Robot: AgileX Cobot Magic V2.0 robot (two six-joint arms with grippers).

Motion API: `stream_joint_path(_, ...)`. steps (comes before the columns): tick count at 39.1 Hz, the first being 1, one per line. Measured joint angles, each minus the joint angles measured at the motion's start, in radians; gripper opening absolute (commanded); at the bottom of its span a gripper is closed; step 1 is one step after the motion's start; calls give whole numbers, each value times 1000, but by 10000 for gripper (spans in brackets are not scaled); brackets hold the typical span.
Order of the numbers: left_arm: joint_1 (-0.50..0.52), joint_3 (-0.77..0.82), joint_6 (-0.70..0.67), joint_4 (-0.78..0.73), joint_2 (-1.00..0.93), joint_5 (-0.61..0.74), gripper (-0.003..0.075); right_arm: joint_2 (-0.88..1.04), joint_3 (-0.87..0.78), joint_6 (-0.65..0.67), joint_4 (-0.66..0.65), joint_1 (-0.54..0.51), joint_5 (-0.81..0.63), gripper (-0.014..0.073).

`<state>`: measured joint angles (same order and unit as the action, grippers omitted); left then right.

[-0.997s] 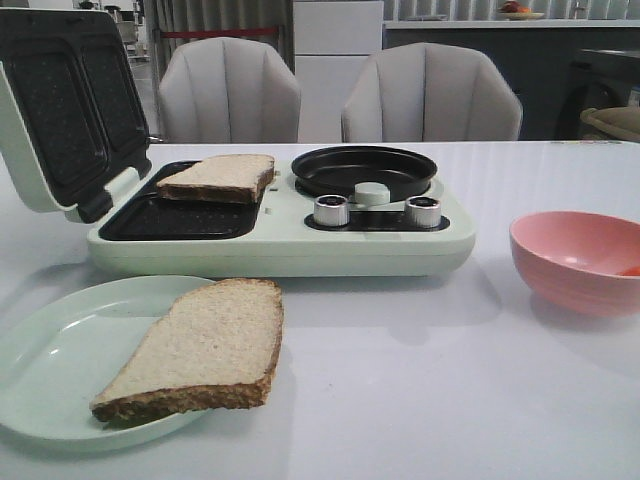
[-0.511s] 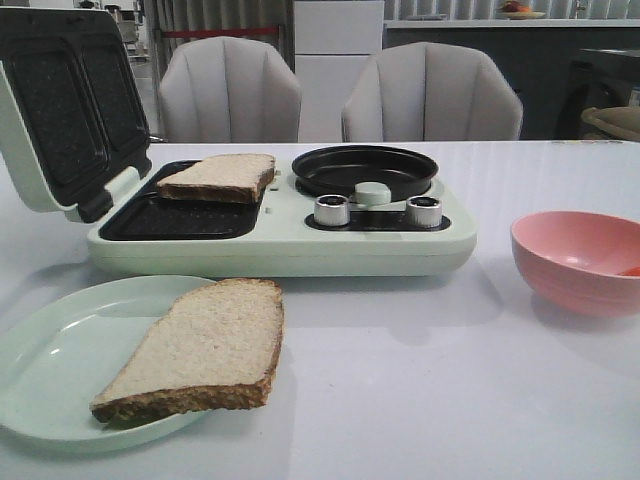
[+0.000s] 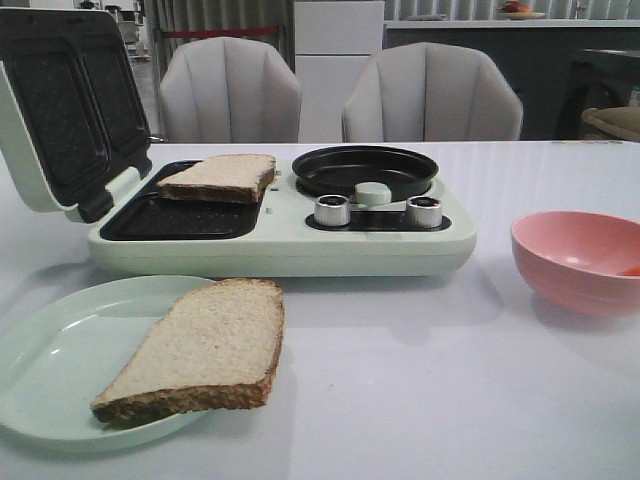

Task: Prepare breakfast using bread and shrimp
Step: 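Open the left gripper and withdraw it from the sandwich maker, then reach the right gripper to the remaining bread slice and grasp it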

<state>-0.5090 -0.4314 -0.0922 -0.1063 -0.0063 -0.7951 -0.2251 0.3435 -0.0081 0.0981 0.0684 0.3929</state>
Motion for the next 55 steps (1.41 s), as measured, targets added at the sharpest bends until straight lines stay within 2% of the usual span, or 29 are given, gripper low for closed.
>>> stream_joint_path(3,0,0,0,0,0,0,618,-9,0,0,29,0,-12,150)
stream_joint_path(6,0,0,0,0,0,0,618,-32,2,0,50,0,-18,215)
stream_joint_path(11,0,0,0,0,0,0,618,-123,30,0,64,0,18,447)
stream_joint_path(15,0,0,0,0,0,0,618,-234,90,1,73,19,67,556)
stream_joint_path(23,0,0,0,0,0,0,618,-492,219,1,188,94,127,563)
stream_joint_path(32,0,0,0,0,0,0,618,-840,320,-36,460,216,125,562)
stream_joint_path(41,0,0,0,0,0,0,618,-1141,422,-269,749,302,84,562)
stream_joint_path(55,0,0,0,0,0,0,618,-1480,530,-751,1324,313,152,561)
